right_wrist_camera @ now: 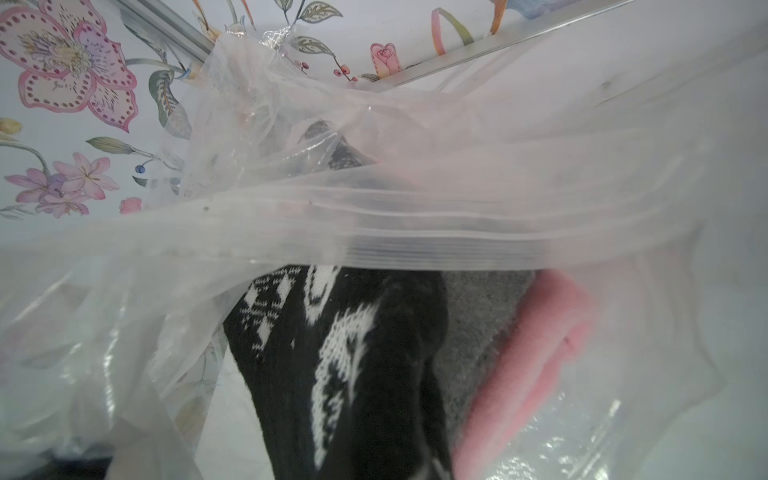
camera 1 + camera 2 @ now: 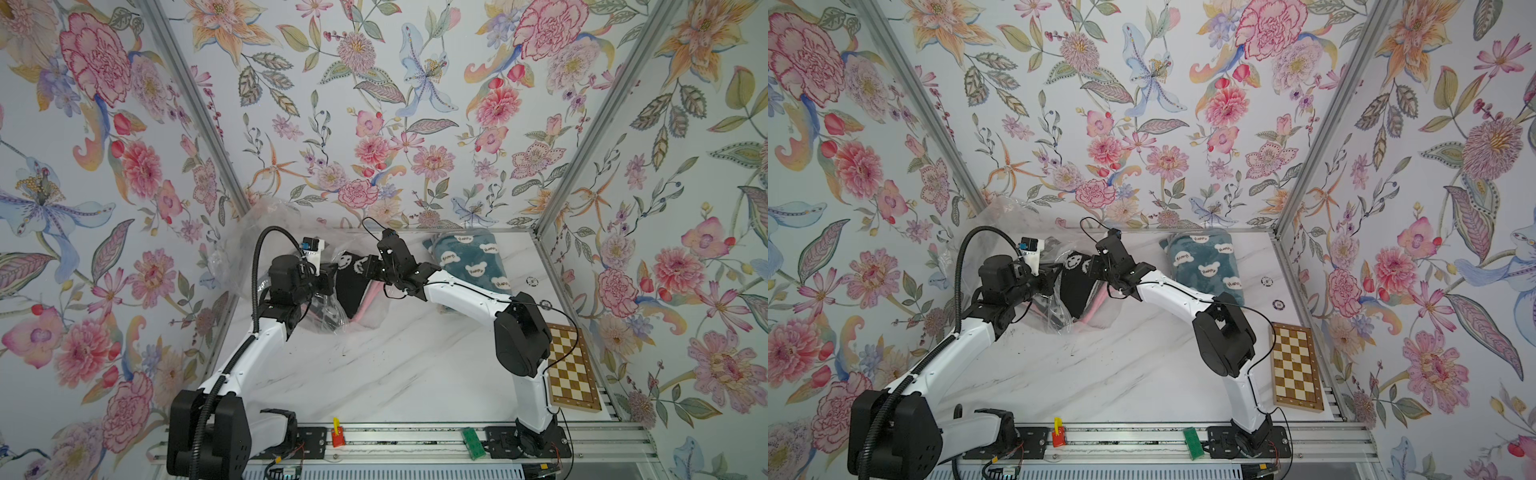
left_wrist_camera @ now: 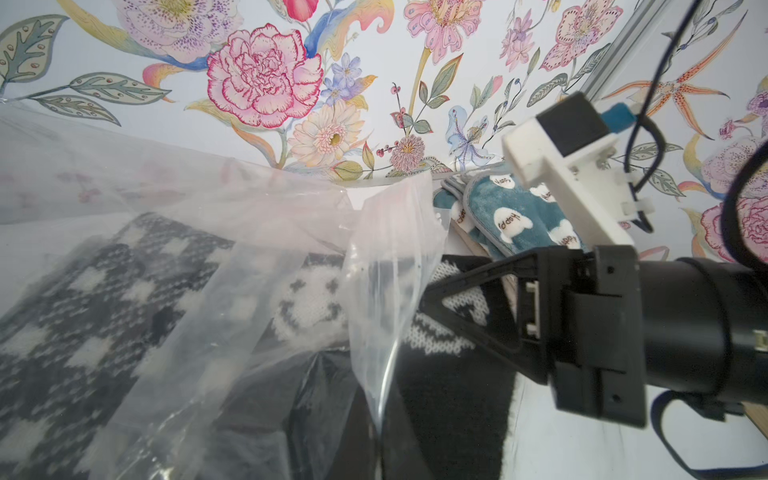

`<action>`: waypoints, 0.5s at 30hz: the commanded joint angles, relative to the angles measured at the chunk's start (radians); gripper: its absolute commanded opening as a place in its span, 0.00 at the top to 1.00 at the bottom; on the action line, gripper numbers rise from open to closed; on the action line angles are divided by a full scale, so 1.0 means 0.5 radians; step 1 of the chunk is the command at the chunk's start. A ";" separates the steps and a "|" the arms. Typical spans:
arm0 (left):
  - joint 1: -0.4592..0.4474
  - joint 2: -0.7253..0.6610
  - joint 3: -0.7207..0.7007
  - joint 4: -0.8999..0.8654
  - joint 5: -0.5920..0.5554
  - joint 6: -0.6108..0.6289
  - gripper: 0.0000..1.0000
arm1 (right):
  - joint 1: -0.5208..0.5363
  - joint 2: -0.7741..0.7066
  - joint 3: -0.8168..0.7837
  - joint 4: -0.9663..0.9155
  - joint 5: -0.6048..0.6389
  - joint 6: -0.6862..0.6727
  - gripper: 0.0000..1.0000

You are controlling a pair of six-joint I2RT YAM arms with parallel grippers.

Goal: Take the blanket out of the vacuum bag
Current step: Take out the blanket from the vacuum bag.

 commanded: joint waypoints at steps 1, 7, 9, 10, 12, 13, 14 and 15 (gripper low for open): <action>0.017 0.001 0.037 0.040 -0.019 0.005 0.97 | -0.121 -0.151 -0.238 0.246 0.032 0.097 1.00; 0.020 0.011 0.037 0.038 -0.010 0.008 0.97 | -0.205 -0.081 -0.494 0.658 -0.179 -0.032 0.89; 0.019 0.014 0.034 0.036 -0.013 0.008 0.97 | -0.205 -0.028 -0.496 0.695 -0.220 -0.061 0.71; 0.019 0.014 0.034 0.032 -0.013 0.011 0.97 | -0.204 -0.004 -0.498 0.706 -0.240 -0.068 0.58; 0.021 0.016 0.035 0.034 -0.010 0.011 0.97 | -0.193 0.014 -0.523 0.720 -0.238 -0.077 0.32; 0.021 0.017 0.037 0.032 -0.007 0.008 0.97 | -0.187 0.012 -0.534 0.721 -0.223 -0.089 0.25; 0.020 0.020 0.037 0.036 -0.001 0.008 0.97 | -0.183 0.012 -0.548 0.713 -0.199 -0.100 0.19; 0.020 0.020 0.037 0.033 0.002 0.005 0.97 | -0.184 0.012 -0.555 0.698 -0.192 -0.112 0.15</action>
